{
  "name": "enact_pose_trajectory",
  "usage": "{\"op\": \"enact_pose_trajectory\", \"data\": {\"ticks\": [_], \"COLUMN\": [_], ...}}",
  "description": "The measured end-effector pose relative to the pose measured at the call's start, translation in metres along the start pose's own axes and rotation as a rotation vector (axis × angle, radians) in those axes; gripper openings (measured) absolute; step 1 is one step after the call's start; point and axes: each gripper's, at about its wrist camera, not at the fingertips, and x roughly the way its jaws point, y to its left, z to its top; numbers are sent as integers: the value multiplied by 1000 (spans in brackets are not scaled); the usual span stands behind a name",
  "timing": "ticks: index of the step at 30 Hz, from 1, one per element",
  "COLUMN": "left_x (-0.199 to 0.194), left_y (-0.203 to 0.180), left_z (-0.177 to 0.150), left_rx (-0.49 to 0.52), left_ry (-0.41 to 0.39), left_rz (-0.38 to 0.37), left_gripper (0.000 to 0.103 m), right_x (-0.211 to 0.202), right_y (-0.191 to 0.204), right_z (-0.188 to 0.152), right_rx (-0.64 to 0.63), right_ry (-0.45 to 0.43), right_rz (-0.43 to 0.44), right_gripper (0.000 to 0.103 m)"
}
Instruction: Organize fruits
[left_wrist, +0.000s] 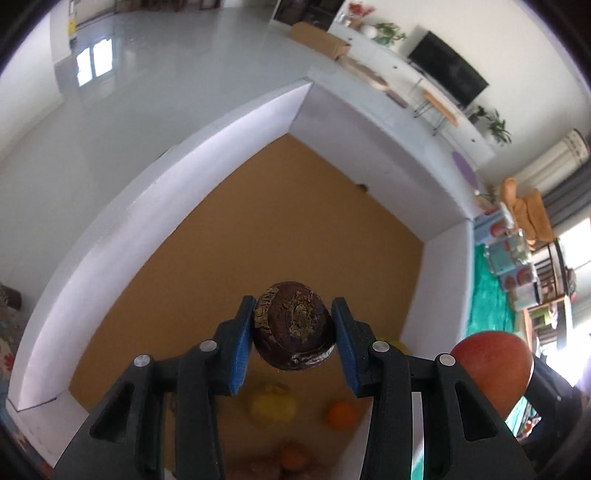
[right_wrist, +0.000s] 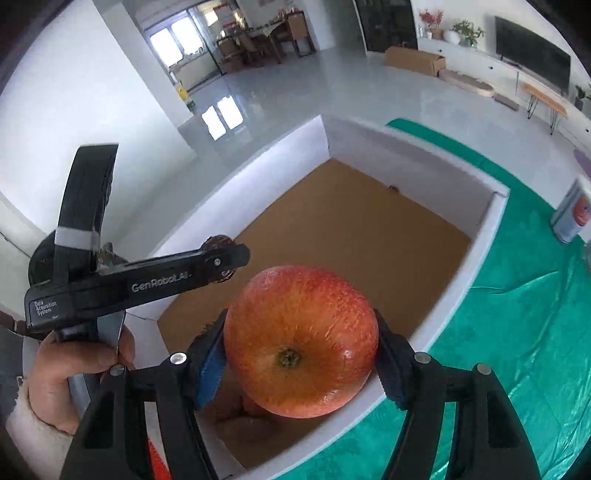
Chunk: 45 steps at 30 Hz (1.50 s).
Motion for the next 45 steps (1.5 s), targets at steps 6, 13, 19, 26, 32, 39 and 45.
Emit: {"op": "enact_pose_trajectory", "data": {"ticks": [6,13,19,26,32,39,45], "left_x": [56,64,-15,-113,-131,-138,-140], "left_y": [29,29,0,-32,-15,-30,-27], "left_z": [2,-3,-27,-96,-146,-178,-177], "left_rx": [-72,-57,107,263,145,252,264], "left_ry": [96,94,-121,-332,-324,-378,-401], "left_rz": [50,101,201,283,236,339,370], "left_gripper": [42,70,85,101,102,102,102], "right_x": [81,88,5,-82,-113,-101,-96], "right_y": [8,4,-4,-4,18,27,36], "right_z": [-2,-8,-18,-77,-141,-159,-160], "right_rx": [-92,-152,-126,-16,74,98,87], "right_ry": [148,142,-33,-136,-175,-160,-142], "right_rz": [-117,-189,-252,-216,-170,-146,-168], "right_gripper": [69,77,101,103,103,103,103]}}
